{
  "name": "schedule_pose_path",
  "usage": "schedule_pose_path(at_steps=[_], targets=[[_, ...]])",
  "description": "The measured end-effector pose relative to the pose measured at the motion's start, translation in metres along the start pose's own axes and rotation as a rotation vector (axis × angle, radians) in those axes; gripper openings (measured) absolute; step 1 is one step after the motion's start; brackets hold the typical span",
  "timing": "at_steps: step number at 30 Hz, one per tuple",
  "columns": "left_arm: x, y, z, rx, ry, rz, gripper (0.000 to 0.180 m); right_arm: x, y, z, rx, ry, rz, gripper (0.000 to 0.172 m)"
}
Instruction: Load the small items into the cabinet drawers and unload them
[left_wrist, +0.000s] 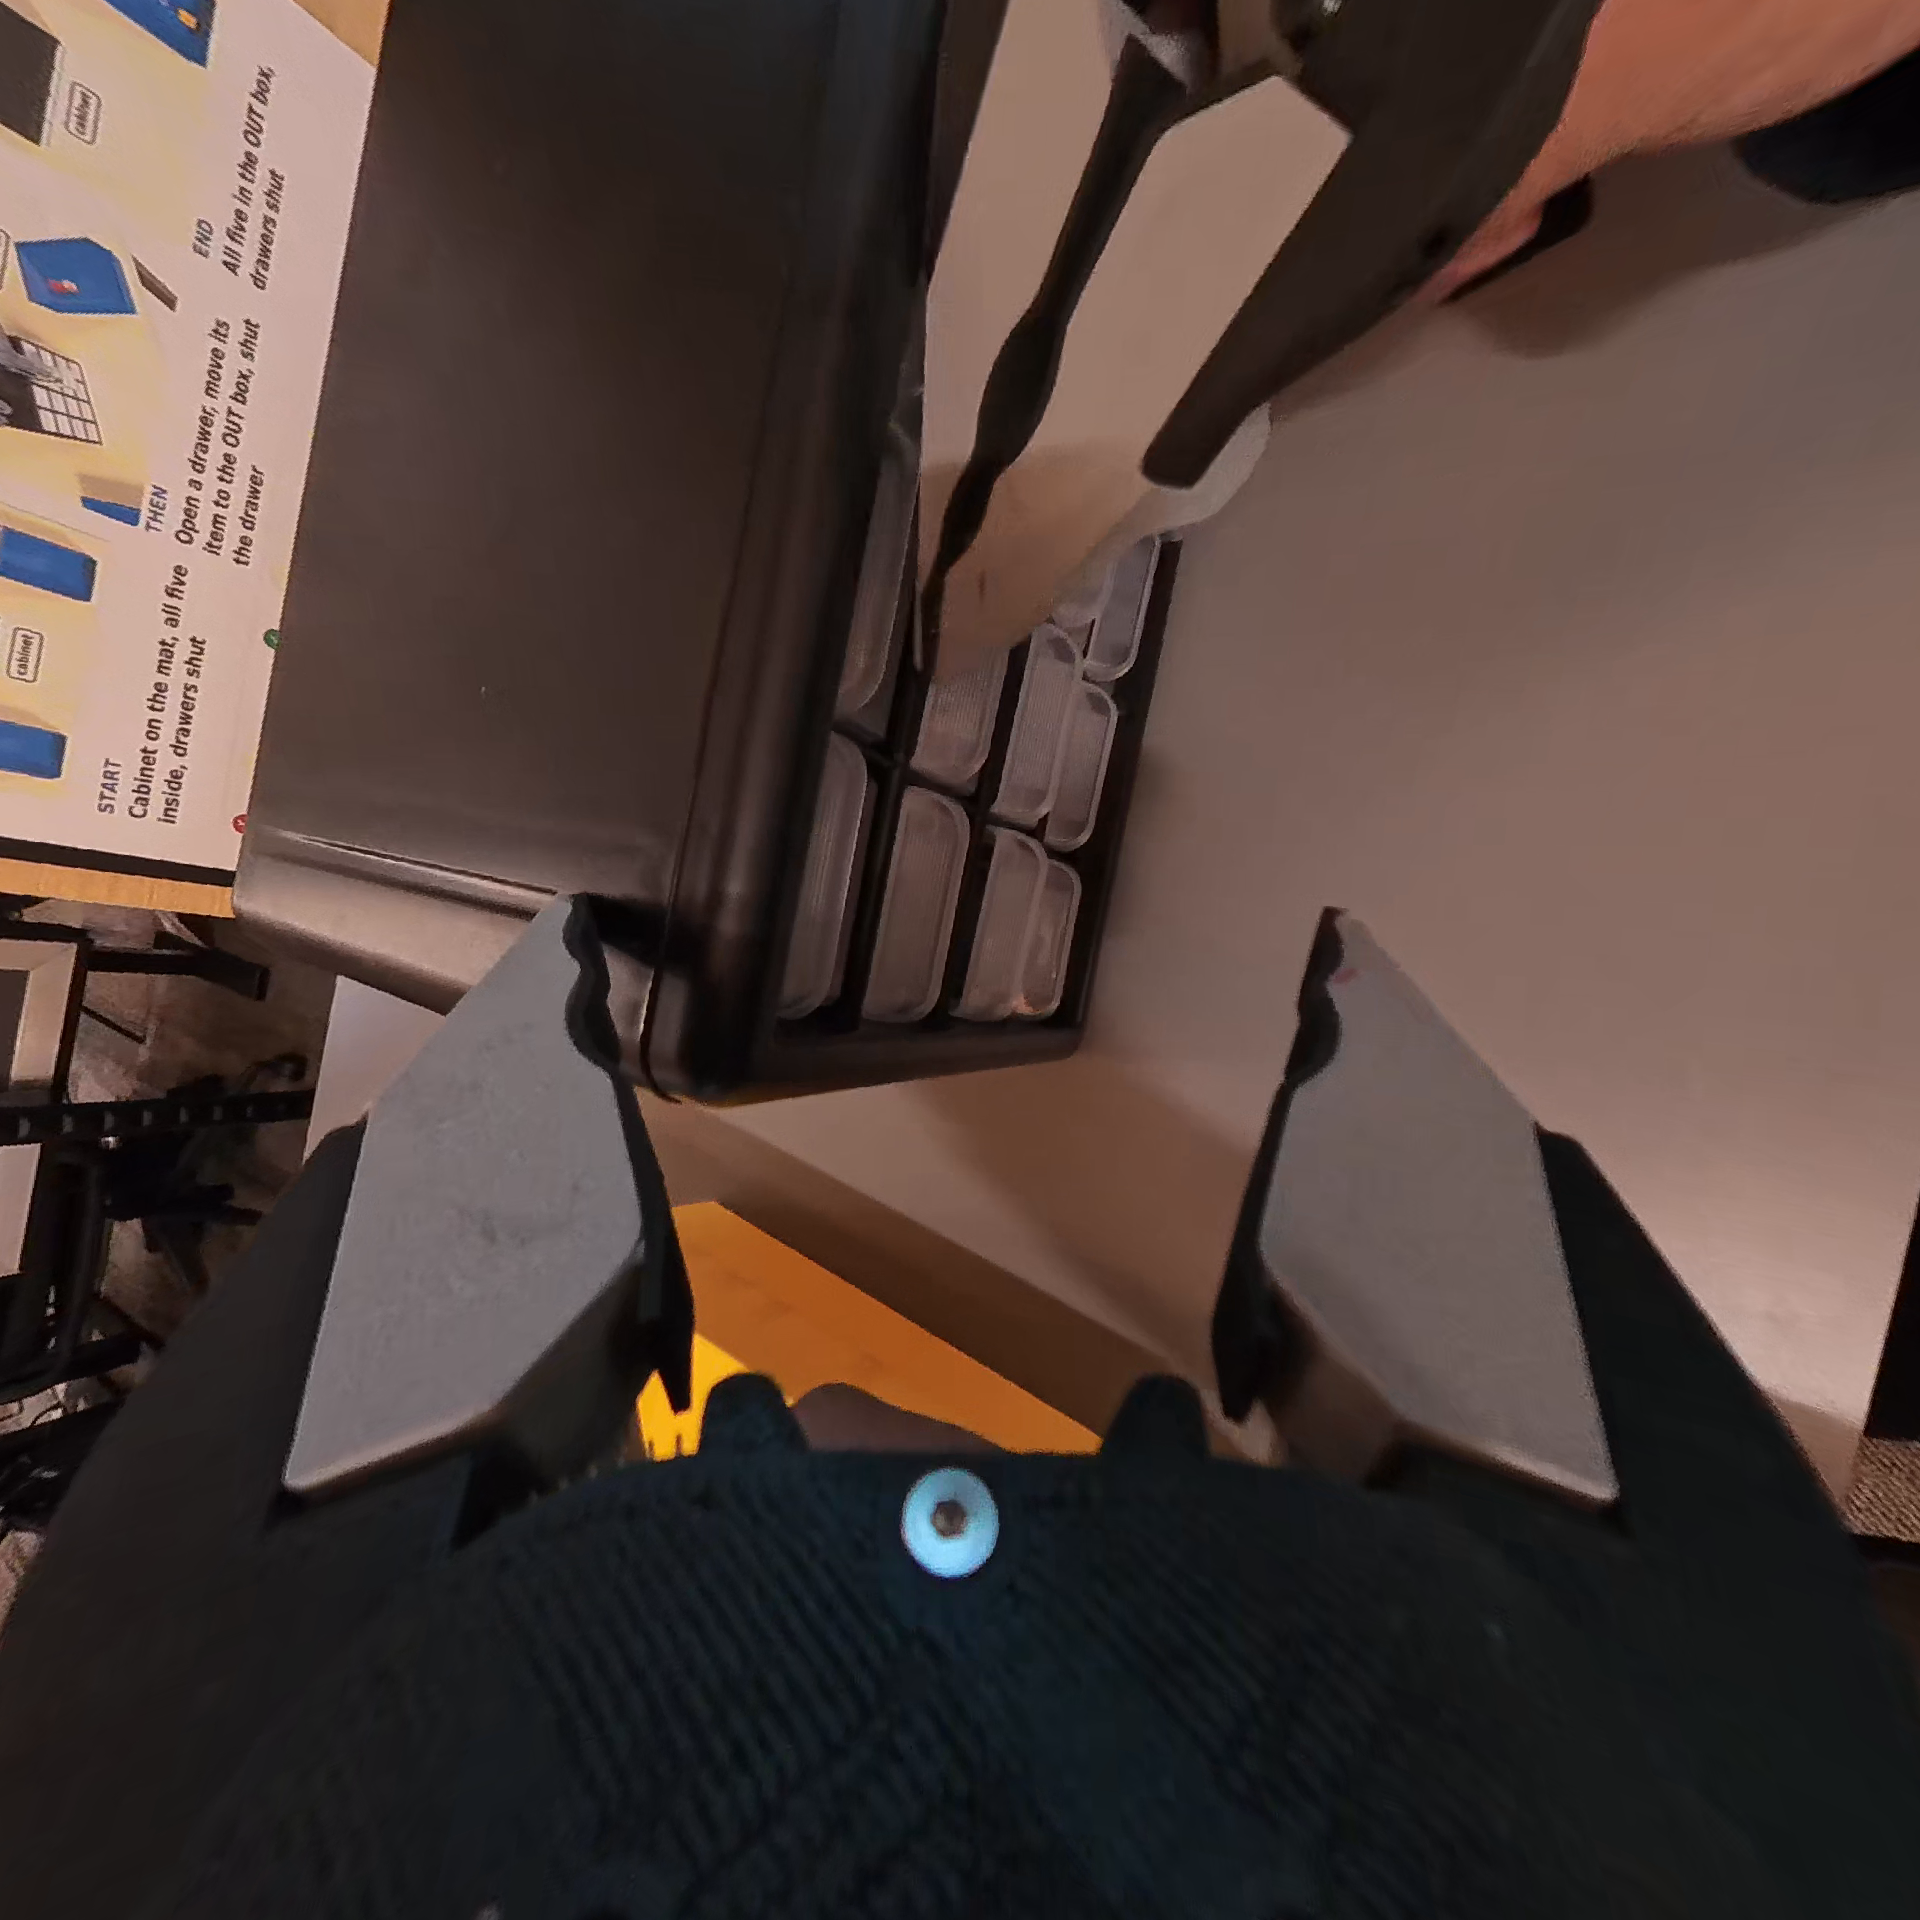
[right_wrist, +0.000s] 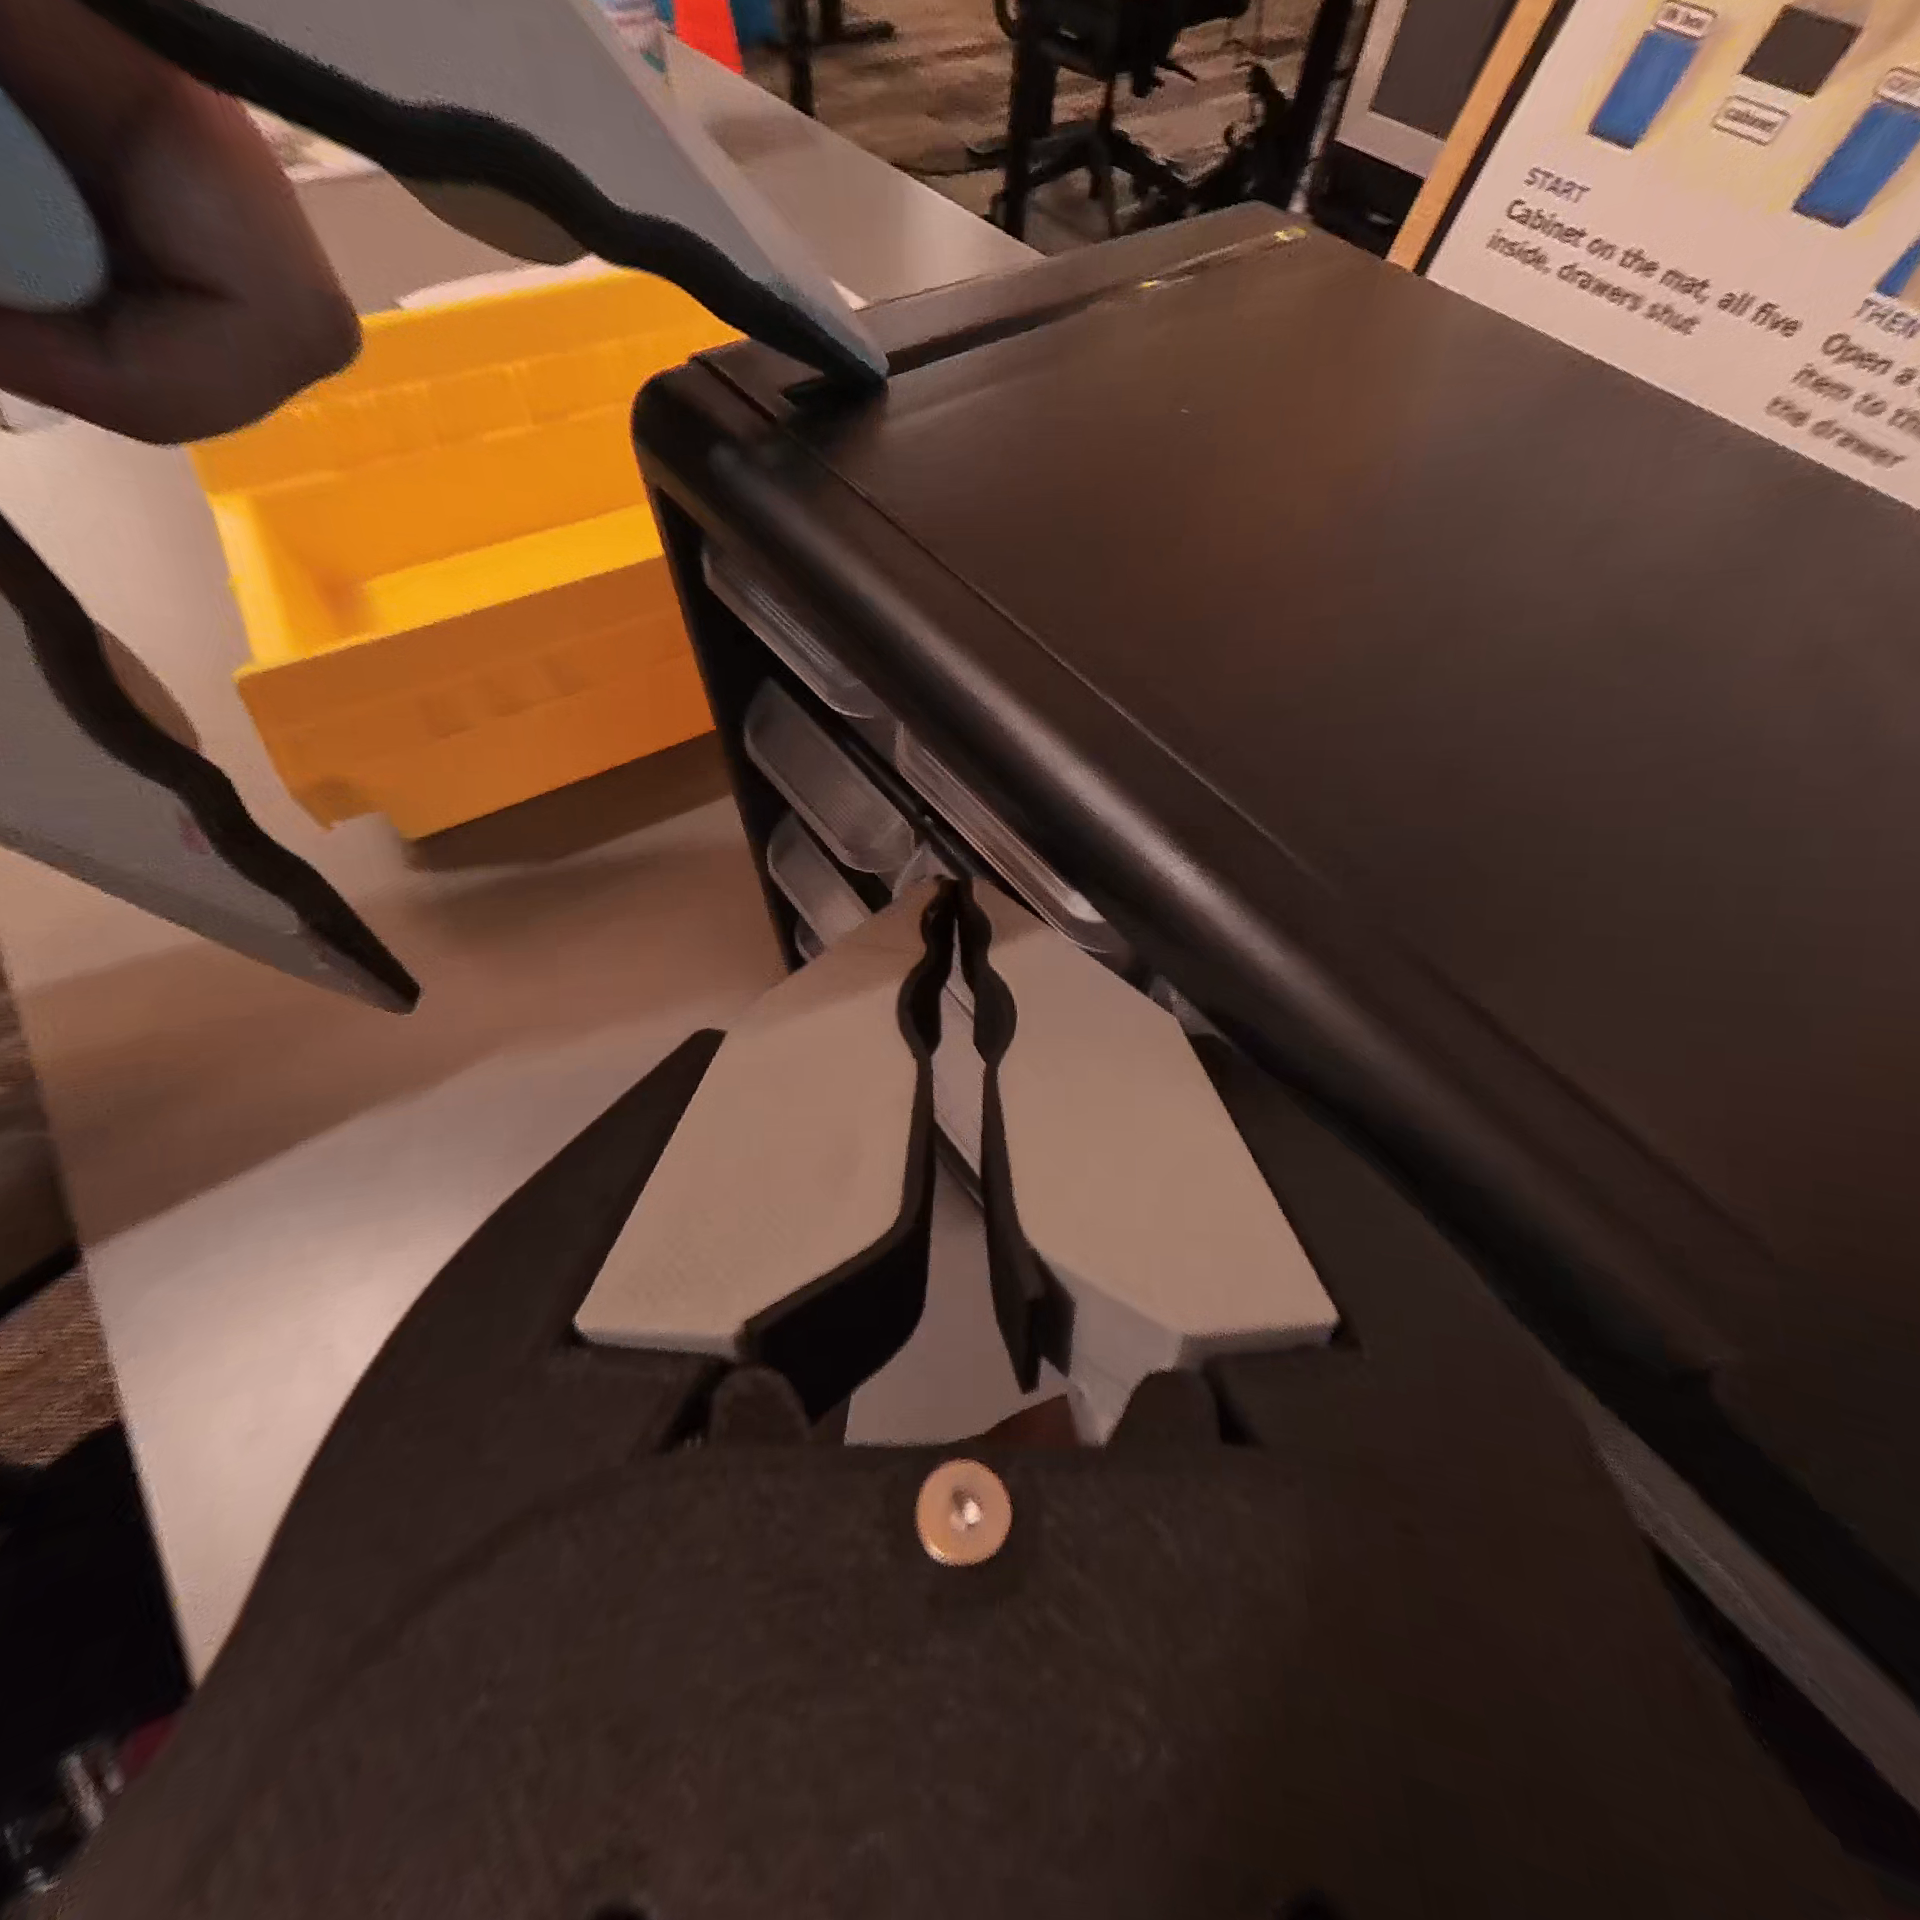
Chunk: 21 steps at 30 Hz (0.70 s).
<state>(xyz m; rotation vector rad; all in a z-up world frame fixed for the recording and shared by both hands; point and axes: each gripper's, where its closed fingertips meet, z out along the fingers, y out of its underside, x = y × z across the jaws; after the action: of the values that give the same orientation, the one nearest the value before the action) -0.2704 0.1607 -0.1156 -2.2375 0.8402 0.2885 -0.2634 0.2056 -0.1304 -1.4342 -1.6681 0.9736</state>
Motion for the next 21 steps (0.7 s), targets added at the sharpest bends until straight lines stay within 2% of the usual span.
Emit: schedule_pose_path(at_steps=[3,4,8,13,17,21], targets=[[0.000,0.001,0.000,0.012,-0.007,0.016,0.130,-0.010,0.007,-0.001,-0.012,0.029,-0.088,0.000],[-0.001,0.001,0.000,0.022,-0.009,0.018,0.128,-0.017,0.008,-0.002,-0.001,0.022,-0.112,0.009],[-0.003,-0.004,-0.002,0.097,0.013,-0.033,0.124,-0.038,0.014,-0.007,0.057,-0.014,-0.117,0.026],[0.000,-0.005,-0.004,0.133,0.047,-0.032,0.129,-0.060,-0.006,-0.008,0.258,-0.159,0.044,0.055],[0.001,-0.002,-0.004,0.119,0.048,0.021,0.129,-0.070,-0.023,-0.006,0.413,-0.296,0.225,0.052],[0.001,0.002,-0.003,0.100,0.040,0.063,0.129,-0.068,-0.034,0.001,0.491,-0.362,0.364,0.054]])
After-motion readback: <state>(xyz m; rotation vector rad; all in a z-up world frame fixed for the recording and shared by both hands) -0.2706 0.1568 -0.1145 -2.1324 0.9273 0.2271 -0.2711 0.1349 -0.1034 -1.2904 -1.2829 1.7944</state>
